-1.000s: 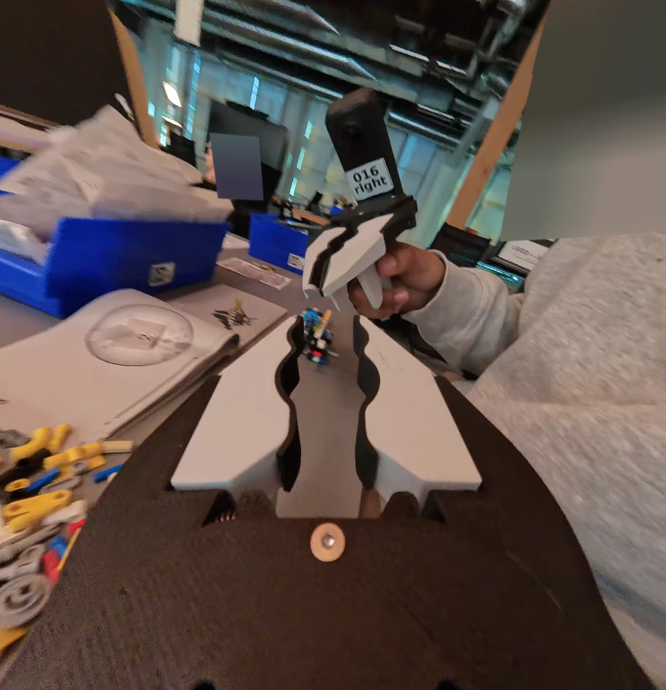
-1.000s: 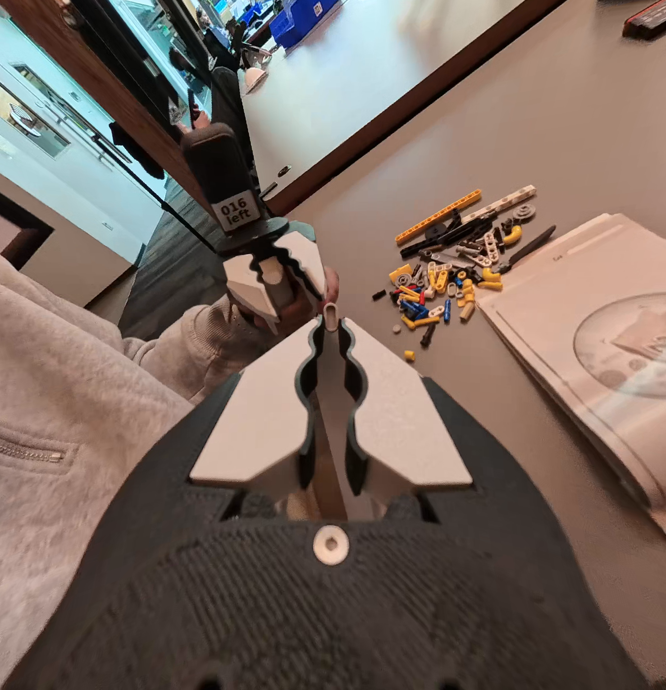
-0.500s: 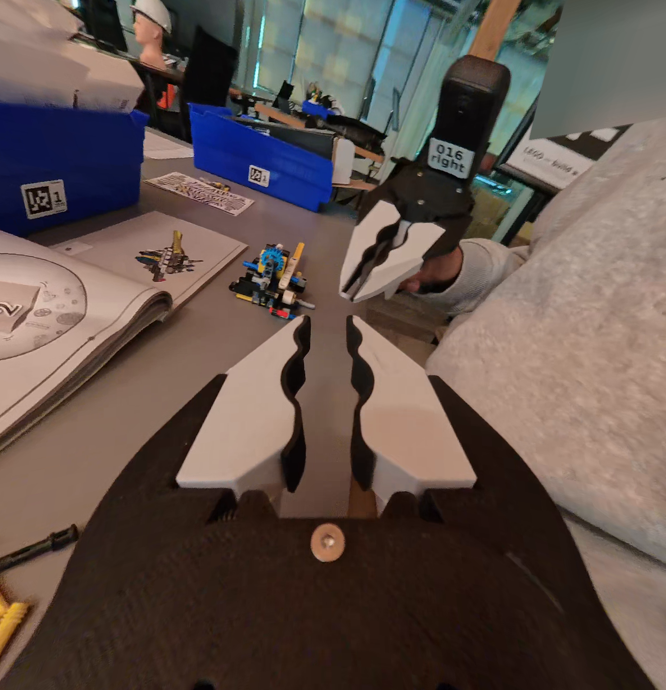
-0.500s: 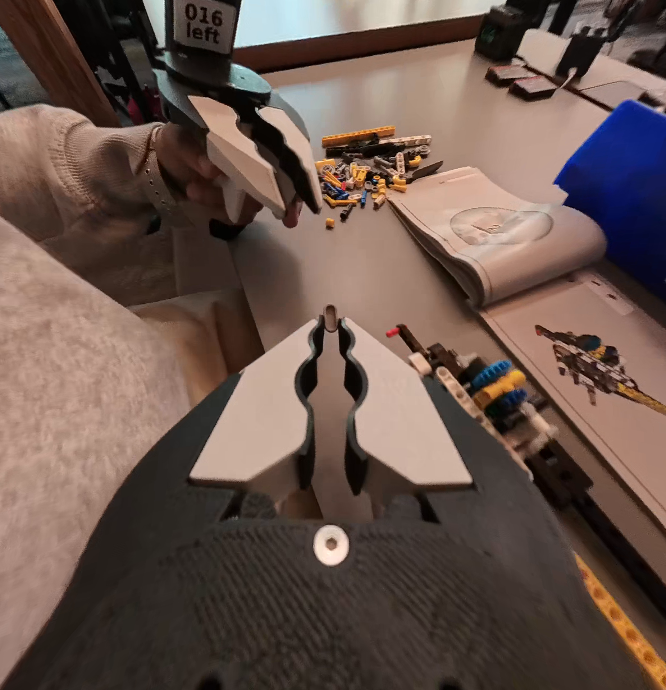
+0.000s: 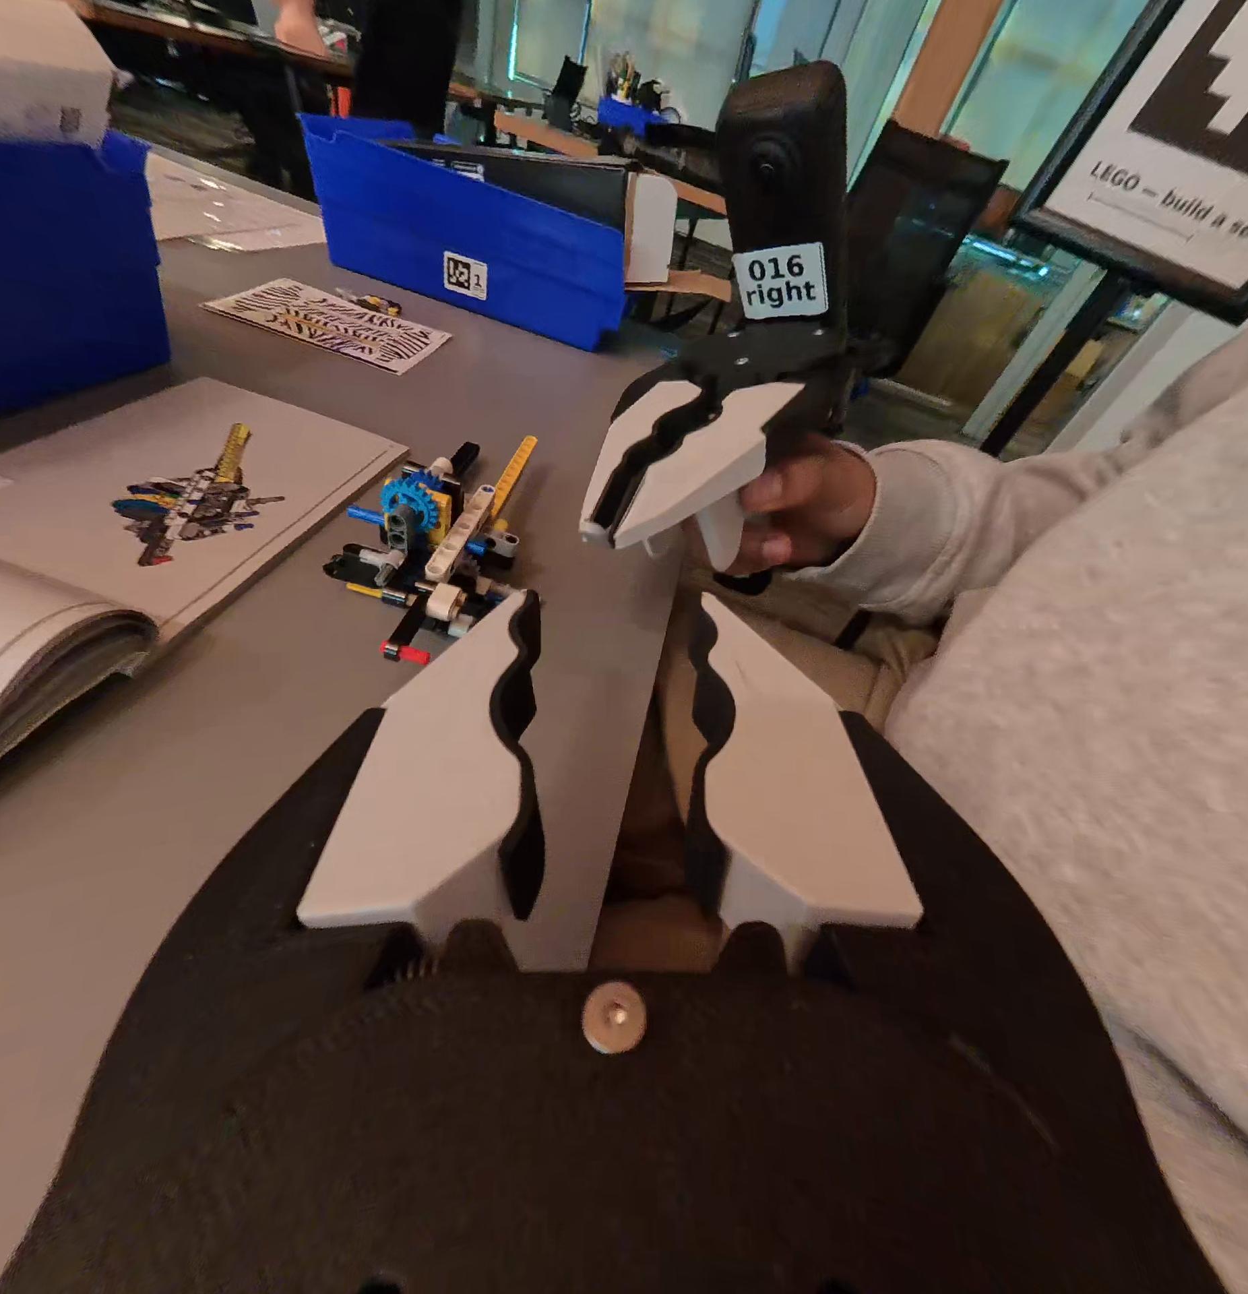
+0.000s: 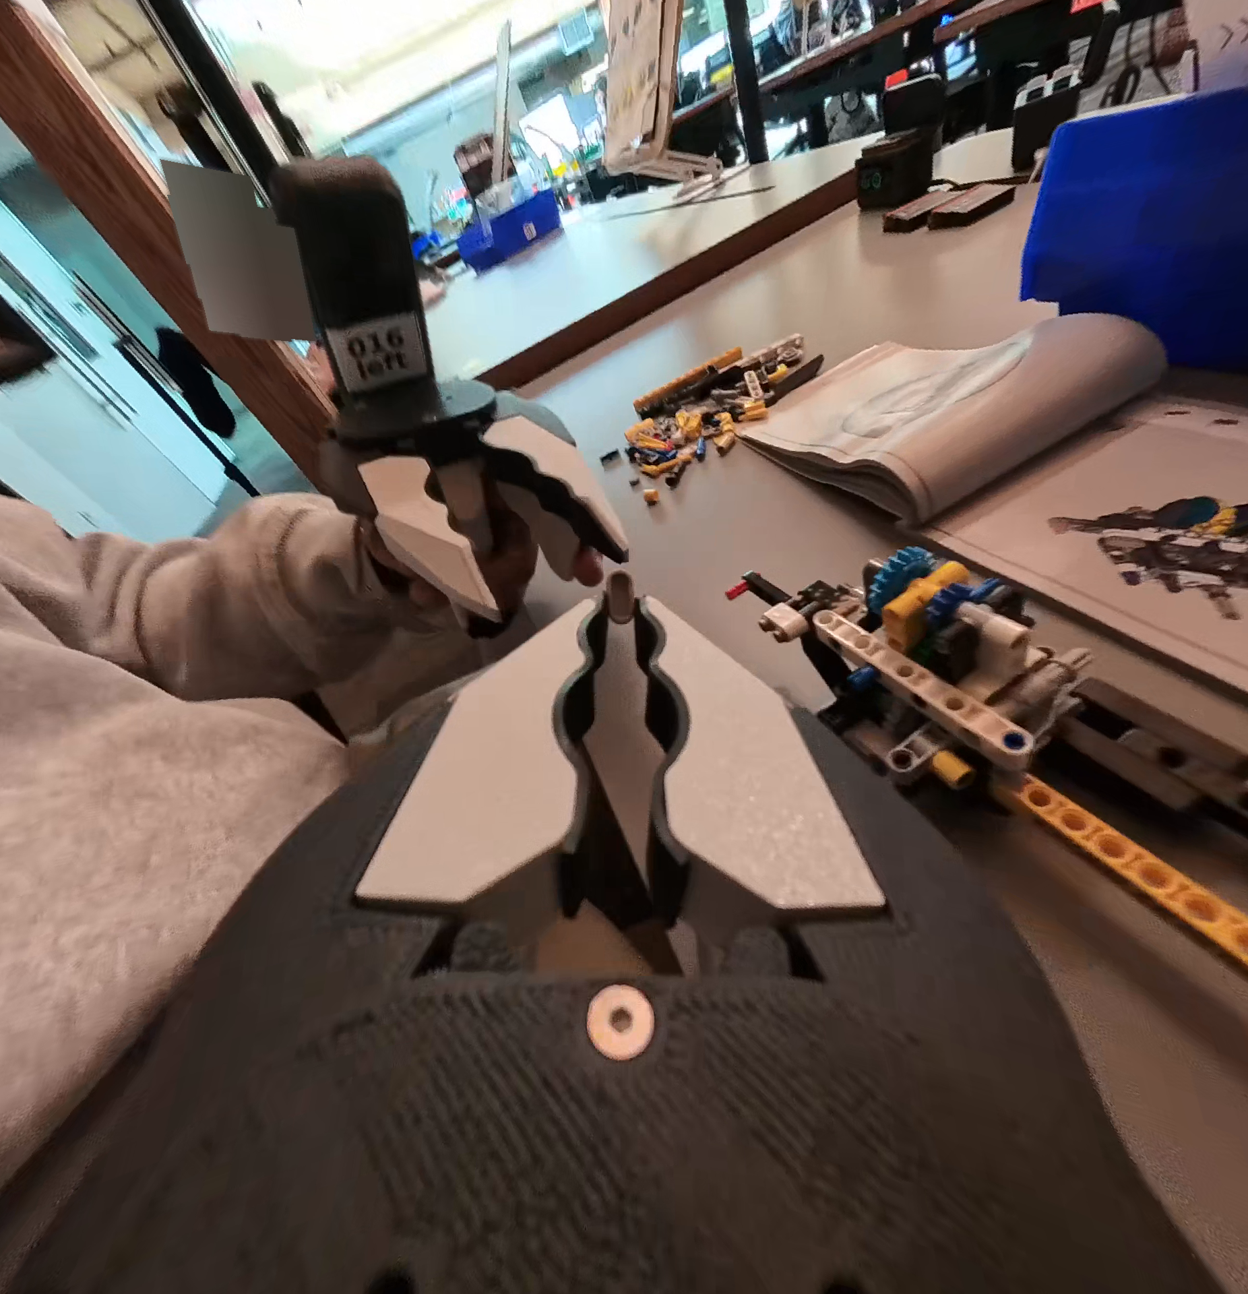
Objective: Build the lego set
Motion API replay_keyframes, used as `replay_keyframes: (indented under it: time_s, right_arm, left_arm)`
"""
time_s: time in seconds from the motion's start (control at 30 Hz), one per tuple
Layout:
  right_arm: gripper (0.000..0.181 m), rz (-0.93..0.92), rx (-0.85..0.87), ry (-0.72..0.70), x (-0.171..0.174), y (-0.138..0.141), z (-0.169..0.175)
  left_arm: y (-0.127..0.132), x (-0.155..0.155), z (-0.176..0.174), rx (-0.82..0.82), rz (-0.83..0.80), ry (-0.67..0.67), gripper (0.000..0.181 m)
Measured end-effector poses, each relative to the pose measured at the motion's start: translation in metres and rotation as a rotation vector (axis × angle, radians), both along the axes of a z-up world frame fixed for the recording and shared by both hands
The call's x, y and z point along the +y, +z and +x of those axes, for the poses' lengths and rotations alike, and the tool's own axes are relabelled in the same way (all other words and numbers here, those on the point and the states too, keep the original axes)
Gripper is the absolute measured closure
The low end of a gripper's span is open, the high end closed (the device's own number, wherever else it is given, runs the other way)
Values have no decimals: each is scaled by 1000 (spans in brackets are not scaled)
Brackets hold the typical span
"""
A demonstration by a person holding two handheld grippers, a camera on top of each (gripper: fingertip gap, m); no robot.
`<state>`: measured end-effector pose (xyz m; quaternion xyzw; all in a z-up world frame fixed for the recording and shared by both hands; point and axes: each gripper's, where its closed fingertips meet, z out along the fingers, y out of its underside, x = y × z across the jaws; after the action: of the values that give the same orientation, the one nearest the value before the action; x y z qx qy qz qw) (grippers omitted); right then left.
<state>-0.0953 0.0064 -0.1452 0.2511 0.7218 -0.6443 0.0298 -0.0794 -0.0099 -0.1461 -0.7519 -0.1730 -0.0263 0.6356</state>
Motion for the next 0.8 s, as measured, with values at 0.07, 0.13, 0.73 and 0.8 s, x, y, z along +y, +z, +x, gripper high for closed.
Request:
replay_keyframes:
  time_s: [0.07,0.13,0.73,0.8]
  right_arm:
    - [176,-21,-25,-2,1,0,2]
    - [176,-28,-73,16,-1,-5,4]
    - [176,-408,-505,218,1,12,18]
    - [176,-414,-521,230,0,12,18]
  left_arm:
    - [1,-2,-1,7,14,18,142]
    - [5,-5,-10,-14,23,80,142]
    - [2,15,5,80,6,-9,150]
    - [3,17,4,94,12,-1,152]
